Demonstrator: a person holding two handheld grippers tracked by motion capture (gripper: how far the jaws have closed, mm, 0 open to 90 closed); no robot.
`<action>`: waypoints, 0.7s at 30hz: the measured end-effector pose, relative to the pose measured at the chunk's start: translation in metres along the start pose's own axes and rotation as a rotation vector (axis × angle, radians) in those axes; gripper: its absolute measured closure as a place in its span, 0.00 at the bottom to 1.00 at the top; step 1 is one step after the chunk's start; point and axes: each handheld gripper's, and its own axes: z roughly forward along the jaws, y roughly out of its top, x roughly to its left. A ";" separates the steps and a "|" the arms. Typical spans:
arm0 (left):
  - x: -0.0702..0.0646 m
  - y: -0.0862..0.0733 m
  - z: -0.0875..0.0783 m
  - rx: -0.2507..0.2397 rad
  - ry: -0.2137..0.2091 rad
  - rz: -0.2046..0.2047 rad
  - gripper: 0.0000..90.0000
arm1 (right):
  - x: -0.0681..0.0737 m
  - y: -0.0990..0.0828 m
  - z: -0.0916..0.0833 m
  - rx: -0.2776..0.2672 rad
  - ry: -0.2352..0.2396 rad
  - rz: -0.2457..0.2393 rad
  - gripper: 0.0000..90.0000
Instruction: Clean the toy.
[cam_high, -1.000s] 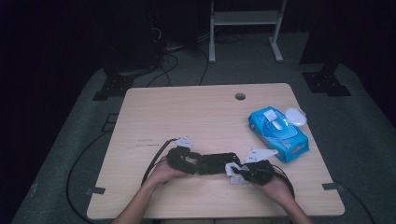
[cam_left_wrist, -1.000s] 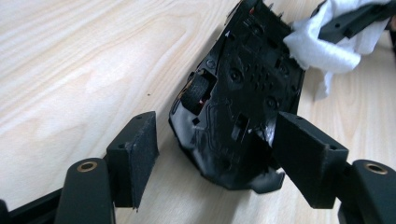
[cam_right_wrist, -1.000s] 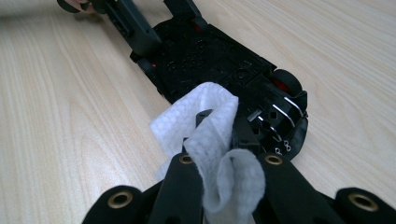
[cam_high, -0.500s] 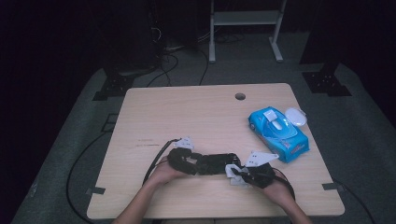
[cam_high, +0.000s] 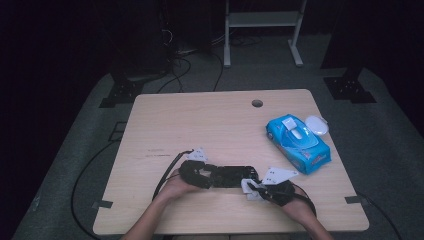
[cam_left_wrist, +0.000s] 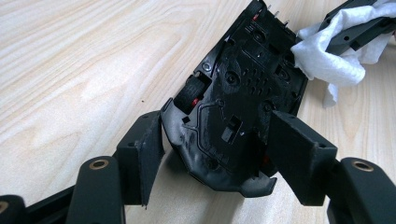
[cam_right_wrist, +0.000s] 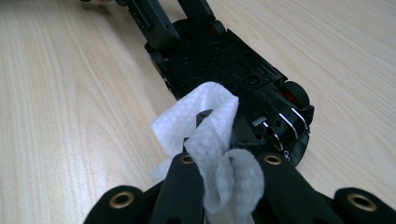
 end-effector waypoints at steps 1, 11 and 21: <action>0.000 0.000 0.000 0.000 0.000 0.000 0.40 | 0.000 0.000 0.000 0.000 0.000 0.000 0.94; 0.000 -0.002 0.000 -0.013 0.000 -0.021 0.41 | -0.008 0.014 0.000 0.025 0.033 0.113 0.94; 0.001 -0.002 0.001 -0.008 -0.017 -0.028 0.40 | -0.016 0.015 0.008 0.062 0.118 0.249 0.94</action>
